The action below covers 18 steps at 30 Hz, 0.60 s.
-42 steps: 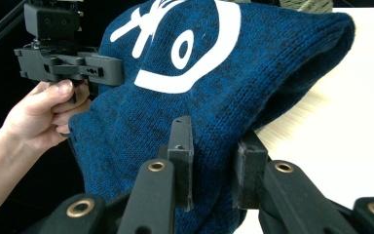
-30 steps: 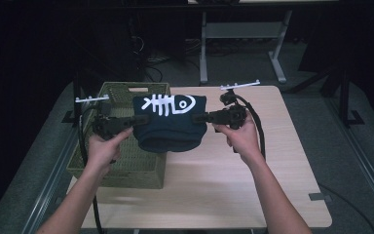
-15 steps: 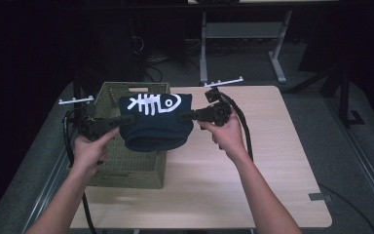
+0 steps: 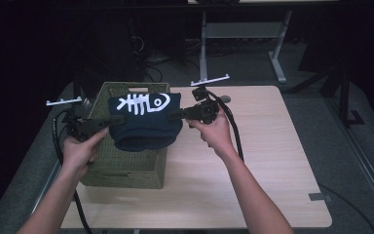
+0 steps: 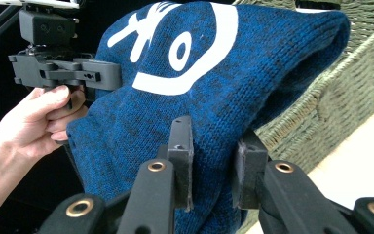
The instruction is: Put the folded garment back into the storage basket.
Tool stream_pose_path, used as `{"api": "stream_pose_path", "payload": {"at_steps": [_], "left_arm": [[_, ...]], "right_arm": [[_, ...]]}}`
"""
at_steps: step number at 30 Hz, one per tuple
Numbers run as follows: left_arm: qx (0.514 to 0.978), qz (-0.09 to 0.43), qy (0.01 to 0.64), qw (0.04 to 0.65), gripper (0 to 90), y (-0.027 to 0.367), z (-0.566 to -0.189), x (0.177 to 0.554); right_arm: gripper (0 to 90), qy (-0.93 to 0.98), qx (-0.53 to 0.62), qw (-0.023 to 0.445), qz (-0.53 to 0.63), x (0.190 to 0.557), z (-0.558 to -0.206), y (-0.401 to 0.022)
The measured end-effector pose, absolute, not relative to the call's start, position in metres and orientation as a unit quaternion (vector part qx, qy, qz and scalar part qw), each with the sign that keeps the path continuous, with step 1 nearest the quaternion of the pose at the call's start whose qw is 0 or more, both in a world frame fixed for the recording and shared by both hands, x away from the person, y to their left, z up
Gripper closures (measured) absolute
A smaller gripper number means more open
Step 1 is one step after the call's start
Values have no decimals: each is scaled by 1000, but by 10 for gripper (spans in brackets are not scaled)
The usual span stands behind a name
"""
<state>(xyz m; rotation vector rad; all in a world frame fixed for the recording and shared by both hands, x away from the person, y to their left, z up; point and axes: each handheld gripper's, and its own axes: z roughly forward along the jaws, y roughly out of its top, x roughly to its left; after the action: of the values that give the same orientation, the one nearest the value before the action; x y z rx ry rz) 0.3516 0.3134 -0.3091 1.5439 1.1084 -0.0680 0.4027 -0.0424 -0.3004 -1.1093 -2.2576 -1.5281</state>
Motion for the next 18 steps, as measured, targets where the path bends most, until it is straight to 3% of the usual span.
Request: {"api": "stream_pose_path", "payload": {"at_steps": [18], "left_arm": [[648,-21,496,577,727,341,-314,348]], "right_arm": [[737,-766,-371,104,-514,407,-304,-12]]}}
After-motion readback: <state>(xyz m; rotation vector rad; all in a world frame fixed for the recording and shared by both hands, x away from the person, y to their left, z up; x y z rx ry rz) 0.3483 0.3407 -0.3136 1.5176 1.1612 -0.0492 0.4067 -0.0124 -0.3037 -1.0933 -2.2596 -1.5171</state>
